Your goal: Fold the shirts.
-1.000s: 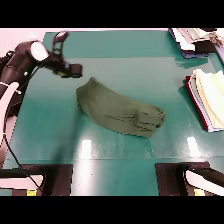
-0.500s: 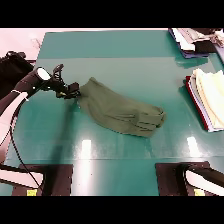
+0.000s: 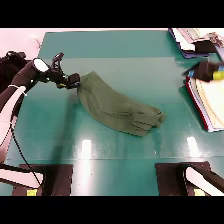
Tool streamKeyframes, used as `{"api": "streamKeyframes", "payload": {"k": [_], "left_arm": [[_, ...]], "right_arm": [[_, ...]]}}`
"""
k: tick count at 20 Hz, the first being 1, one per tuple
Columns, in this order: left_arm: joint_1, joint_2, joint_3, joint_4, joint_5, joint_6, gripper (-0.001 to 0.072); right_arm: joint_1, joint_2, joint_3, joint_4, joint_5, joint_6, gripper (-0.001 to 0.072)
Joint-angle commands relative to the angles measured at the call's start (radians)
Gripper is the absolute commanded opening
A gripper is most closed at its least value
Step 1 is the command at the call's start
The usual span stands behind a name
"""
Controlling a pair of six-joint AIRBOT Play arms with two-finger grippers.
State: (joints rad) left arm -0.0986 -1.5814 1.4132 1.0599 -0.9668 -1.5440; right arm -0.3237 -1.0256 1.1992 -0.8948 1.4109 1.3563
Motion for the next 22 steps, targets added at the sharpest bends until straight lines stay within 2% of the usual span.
{"api": "streamKeyframes", "payload": {"k": [1, 5, 9, 13, 14, 15, 17, 18, 20, 22], "left_arm": [[-0.001, 0.003, 0.042, 0.002, -0.033, 0.018, 0.0026], [-0.001, 0.003, 0.042, 0.003, -0.072, 0.019, 0.0026], [-0.001, 0.003, 0.042, 0.003, -0.093, 0.019, 0.0026], [-0.001, 0.003, 0.042, 0.003, -0.101, 0.019, 0.0026], [-0.001, 0.003, 0.042, 0.003, -0.101, 0.019, 0.0026], [-0.001, 0.003, 0.042, 0.003, -0.101, 0.019, 0.0026], [-0.001, 0.003, 0.042, 0.002, -0.101, 0.018, 0.0026], [-0.001, 0.007, 0.042, 0.002, -0.104, 0.018, 0.0025], [0.0, 0.046, 0.048, 0.008, -0.093, 0.019, 0.0025], [0.0, 0.117, 0.092, 0.042, -0.086, 0.02, 0.0025]], "right_arm": [[-0.135, 0.003, -0.339, 0.005, 0.006, -0.024, 0.0466], [-0.101, -0.112, -0.531, 0.015, -0.113, -0.07, 0.0466], [0.011, -0.235, -0.544, 0.097, -0.206, -0.13, 0.0466], [0.079, -0.29, -0.544, 0.1, -0.315, -0.132, 0.0466], [0.089, -0.289, -0.544, 0.099, -0.336, -0.132, 0.0446], [0.097, -0.282, -0.544, 0.1, -0.355, -0.138, 0.0348], [0.117, -0.245, -0.544, 0.099, -0.393, -0.181, 0.0073], [0.126, -0.21, -0.544, 0.099, -0.414, -0.208, 0.0017], [0.123, -0.114, -0.539, 0.091, -0.444, -0.211, 0.0016], [0.094, -0.018, -0.478, 0.067, -0.402, -0.211, 0.0016]]}}
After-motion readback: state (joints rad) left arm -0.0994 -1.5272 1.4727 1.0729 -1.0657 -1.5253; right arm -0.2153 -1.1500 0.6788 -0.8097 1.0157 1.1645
